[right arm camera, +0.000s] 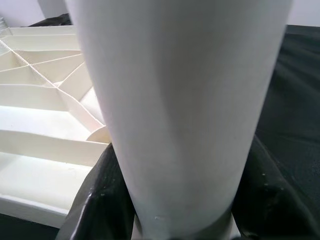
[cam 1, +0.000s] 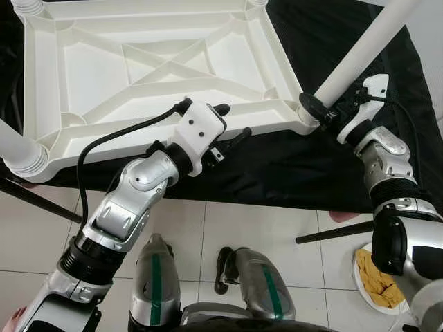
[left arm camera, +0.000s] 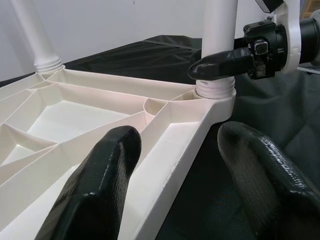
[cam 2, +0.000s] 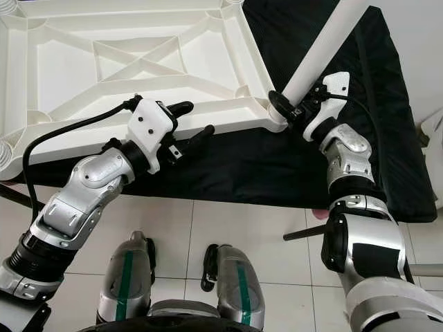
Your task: Building children table
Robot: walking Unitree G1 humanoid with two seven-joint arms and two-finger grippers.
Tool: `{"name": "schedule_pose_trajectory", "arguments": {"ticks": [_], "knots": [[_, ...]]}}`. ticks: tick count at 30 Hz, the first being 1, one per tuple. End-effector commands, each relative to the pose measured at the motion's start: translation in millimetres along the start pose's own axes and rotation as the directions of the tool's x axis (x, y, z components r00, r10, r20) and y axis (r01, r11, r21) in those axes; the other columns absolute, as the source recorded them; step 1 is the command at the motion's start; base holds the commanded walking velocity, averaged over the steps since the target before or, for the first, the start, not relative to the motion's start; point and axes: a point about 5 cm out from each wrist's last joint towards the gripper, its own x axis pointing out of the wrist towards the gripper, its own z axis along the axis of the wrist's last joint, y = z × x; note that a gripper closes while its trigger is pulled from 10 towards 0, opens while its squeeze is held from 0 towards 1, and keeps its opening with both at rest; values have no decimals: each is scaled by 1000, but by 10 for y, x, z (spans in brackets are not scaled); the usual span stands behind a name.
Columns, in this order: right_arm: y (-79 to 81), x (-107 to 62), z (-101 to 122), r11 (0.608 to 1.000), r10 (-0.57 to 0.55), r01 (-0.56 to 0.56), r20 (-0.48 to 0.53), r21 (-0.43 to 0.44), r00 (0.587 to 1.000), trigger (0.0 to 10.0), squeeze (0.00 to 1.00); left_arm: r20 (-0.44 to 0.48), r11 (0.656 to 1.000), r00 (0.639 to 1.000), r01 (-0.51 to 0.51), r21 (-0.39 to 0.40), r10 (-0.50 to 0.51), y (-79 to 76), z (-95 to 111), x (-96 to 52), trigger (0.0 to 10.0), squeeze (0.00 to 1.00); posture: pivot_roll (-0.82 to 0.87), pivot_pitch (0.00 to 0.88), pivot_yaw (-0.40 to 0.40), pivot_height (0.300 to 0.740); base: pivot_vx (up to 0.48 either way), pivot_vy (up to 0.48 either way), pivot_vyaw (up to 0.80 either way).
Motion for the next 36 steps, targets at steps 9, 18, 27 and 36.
{"name": "schedule_pose_trajectory", "arguments": {"ticks": [9, 18, 27, 36], "knots": [[57, 32, -48, 987, -163, 163, 30, 0, 986, 0, 0, 4, 997, 997, 83, 2, -83, -90, 17, -2, 10000, 0, 121, 65, -103, 740, 0, 0, 0], [274, 137, -121, 960, -280, 280, 27, 19, 960, 0, 0, 4, 996, 996, 88, 1, -88, -105, 9, -2, 10000, 0, 123, 52, -110, 740, 0, 0, 0], [522, 176, -213, 855, -516, 512, 33, 82, 856, 0, 0, 5, 996, 996, 88, 7, -88, -96, 4, 11, 10000, 0, 127, 32, -115, 740, 0, 0, 0], [767, 208, -229, 773, -632, 629, 25, 82, 774, 0, 0, 11, 996, 996, 85, 13, -85, -83, 13, 28, 10000, 0, 127, 20, -116, 740, 0, 0, 0]]}}
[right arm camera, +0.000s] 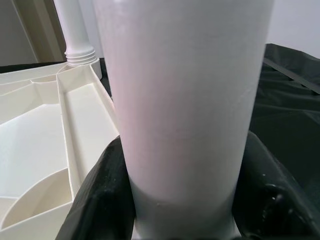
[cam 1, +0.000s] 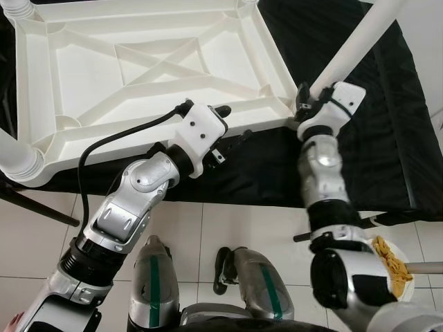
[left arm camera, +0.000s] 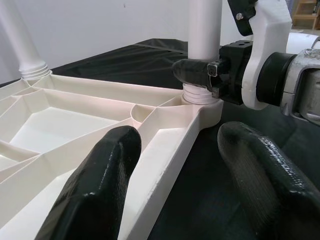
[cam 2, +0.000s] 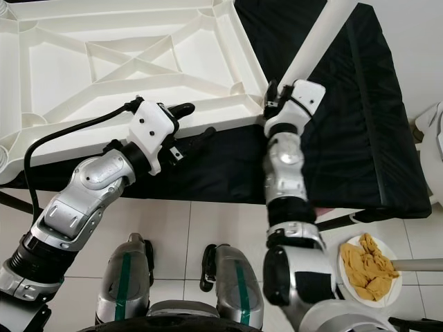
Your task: Building children table
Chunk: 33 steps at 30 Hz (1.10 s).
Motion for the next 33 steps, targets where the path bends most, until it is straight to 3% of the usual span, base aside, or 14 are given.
{"name": "schedule_pose_trajectory", "arguments": {"ticks": [1, 5, 6, 8, 9, 11, 12, 17, 18, 19, 20, 26, 33], "knots": [[-3, -79, -157, 1000, -4, 2, -75, -26, 997, 0, 0, 6, 997, 997, 78, 13, -79, -60, 7, 23, 10000, 0, 127, 20, -116, 740, 0, 0, 0], [-36, -70, -143, 999, -10, 7, -76, -38, 997, 0, 0, 6, 997, 997, 78, 14, -78, -59, 7, 23, 10000, 0, 131, 22, -116, 740, 0, 0, 0], [-45, -69, -138, 999, -6, 2, -76, -48, 997, 4039, 0, 5, 997, 997, 76, 14, -77, -57, 7, 20, 10000, 0, 131, 22, -116, 740, 0, 0, 0], [-45, -69, -138, 999, -6, 2, -76, -48, 997, 4039, 0, 5, 997, 997, 76, 14, -77, -57, 7, 20, 10000, 0, 131, 22, -116, 740, 0, 0, 0], [-49, -77, -131, 998, -1, -3, -74, -58, 997, 10000, 0, 3, 997, 997, 74, 14, -75, -57, 4, 13, 10000, 0, 130, 25, -114, 740, 0, 0, 0], [-49, -77, -131, 998, -1, -3, -74, -58, 997, 10000, 0, 3, 997, 997, 74, 14, -75, -57, 4, 13, 10000, 0, 130, 25, -114, 740, 0, 0, 0], [-53, -85, -123, 998, 15, -19, -68, -60, 998, 10000, 1000, 2, 997, 997, 72, 14, -72, -54, -1, 7, 10000, 0, 130, 25, -114, 740, 0, 0, 0], [-100, -118, -50, 997, 44, -45, -23, -64, 999, 10000, 1000, 0, 998, 998, 57, 16, -57, -26, -1, 4, 10000, 0, 117, 41, -114, 740, 0, 0, 0], [-106, -124, -30, 997, 52, -53, -12, -60, 999, 10000, 714, 0, 998, 999, 55, 17, -55, -20, -1, 5, 10000, 0, 117, 41, -114, 740, 0, 0, 0], [-114, -125, -5, 996, 65, -65, 3, -68, 998, 10000, 714, 0, 998, 999, 52, 17, -52, -14, 0, 7, 10000, 0, 111, 46, -111, 740, 0, 0, 0], [-118, -123, 29, 995, 78, -77, 17, -66, 997, 10000, 0, 1, 999, 999, 49, 18, -49, -7, 2, 11, 10000, 0, 107, 47, -110, 740, 0, 0, 0], [-122, -115, 75, 993, 96, -93, 35, -73, 995, 10000, 0, 3, 999, 999, 45, 18, -45, 2, 5, 16, 10000, 0, 106, 49, -110, 740, 0, 0, 0], [-141, 93, 364, 967, 250, -241, 123, -83, 960, 10000, 0, 5, 999, 999, 44, 21, -44, 10, 11, 28, 10000, 0, 101, 53, -107, 740, 0, 0, 0]]}}
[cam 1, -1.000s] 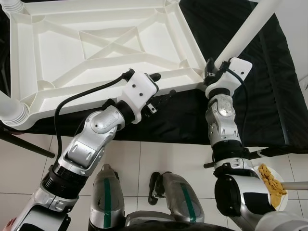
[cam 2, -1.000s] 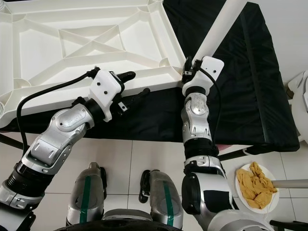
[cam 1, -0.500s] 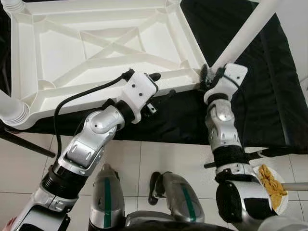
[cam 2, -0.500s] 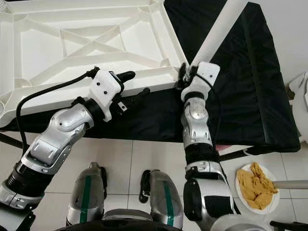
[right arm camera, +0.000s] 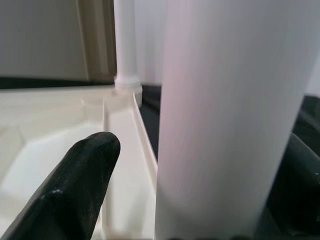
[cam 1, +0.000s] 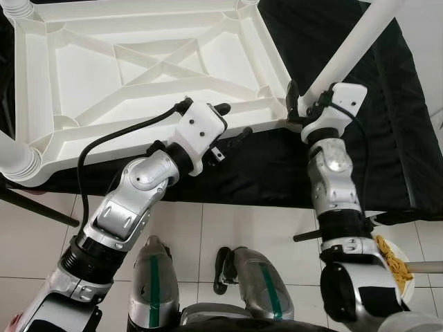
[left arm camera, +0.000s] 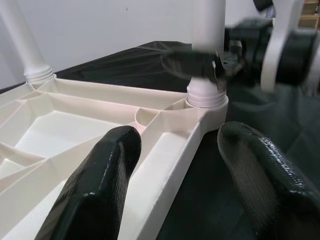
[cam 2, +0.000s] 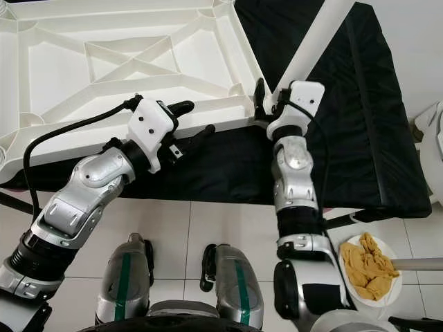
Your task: Building children table
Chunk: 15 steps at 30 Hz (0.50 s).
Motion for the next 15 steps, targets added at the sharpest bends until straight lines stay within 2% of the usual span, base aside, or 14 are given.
{"name": "schedule_pose_trajectory", "arguments": {"ticks": [1, 7, 15], "knots": [[-84, 62, 54, 1000, 22, -22, 19, 7, 1000, 10000, 0, -8, 999, 999, 51, 4, -51, -34, -23, 3, 10000, 0, 101, 53, -106, 740, 0, 0, 0], [-271, 247, 184, 999, 41, -40, 32, -29, 999, 10000, 0, -15, 998, 998, 62, -3, -62, -56, -35, -5, 10000, 0, 108, 55, -109, 740, 0, 0, 0], [-353, 320, 246, 999, 41, -40, 41, -27, 998, 10000, 0, -48, 996, 996, 80, -26, -81, -73, -80, -56, 10000, 0, 121, 59, -112, 740, 0, 0, 0]]}}
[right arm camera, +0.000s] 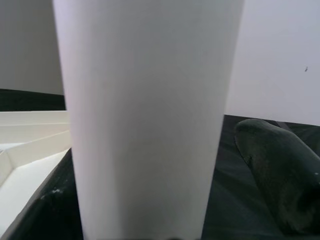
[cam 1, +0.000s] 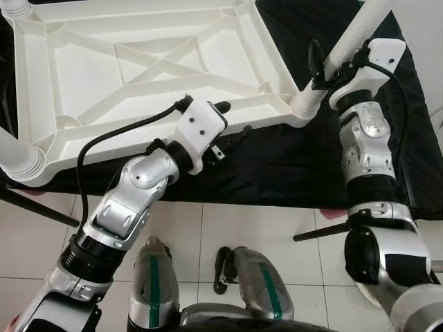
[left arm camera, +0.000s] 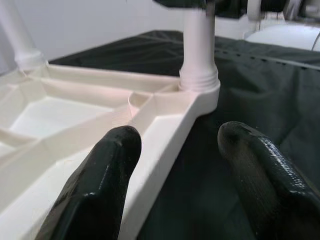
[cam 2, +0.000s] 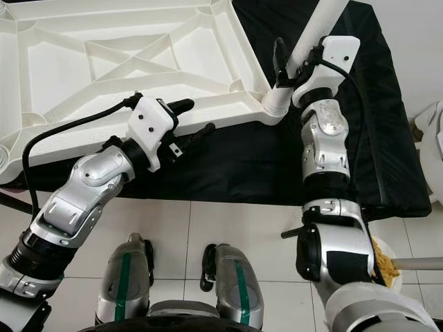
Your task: Building children table
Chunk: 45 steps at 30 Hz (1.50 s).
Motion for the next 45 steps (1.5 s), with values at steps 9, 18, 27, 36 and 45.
{"name": "schedule_pose_trajectory", "arguments": {"ticks": [9, 18, 27, 36, 45], "knots": [[-41, -18, 9, 998, 13, -15, 32, 53, 999, 0, 0, -97, 992, 987, 127, 2, -127, -108, -128, -77, 10000, 0, 121, 68, -104, 740, 0, 0, 0], [-52, -13, -25, 999, 29, -29, 9, 23, 1000, 10000, 0, -229, 982, 956, 169, -83, -184, -115, -297, -212, 10000, 0, 115, 72, -102, 740, 0, 0, 0], [-65, -17, -40, 999, 31, -31, 1, 19, 1000, 10000, 0, -333, 980, 922, 171, -103, -196, -48, -441, -351, 10000, 0, 112, 77, -100, 740, 0, 0, 0], [-59, -36, -30, 999, 41, -41, 11, 18, 999, 10000, 0, -455, 993, 883, 82, -84, -112, 161, -617, -427, 10000, 0, 102, 75, -91, 740, 0, 0, 0], [-62, -119, -16, 998, 51, -52, 22, 25, 998, 10000, 0, -566, 998, 824, -54, -32, 26, 514, -764, -580, 10000, 0, 98, 72, -78, 740, 0, 0, 0]]}}
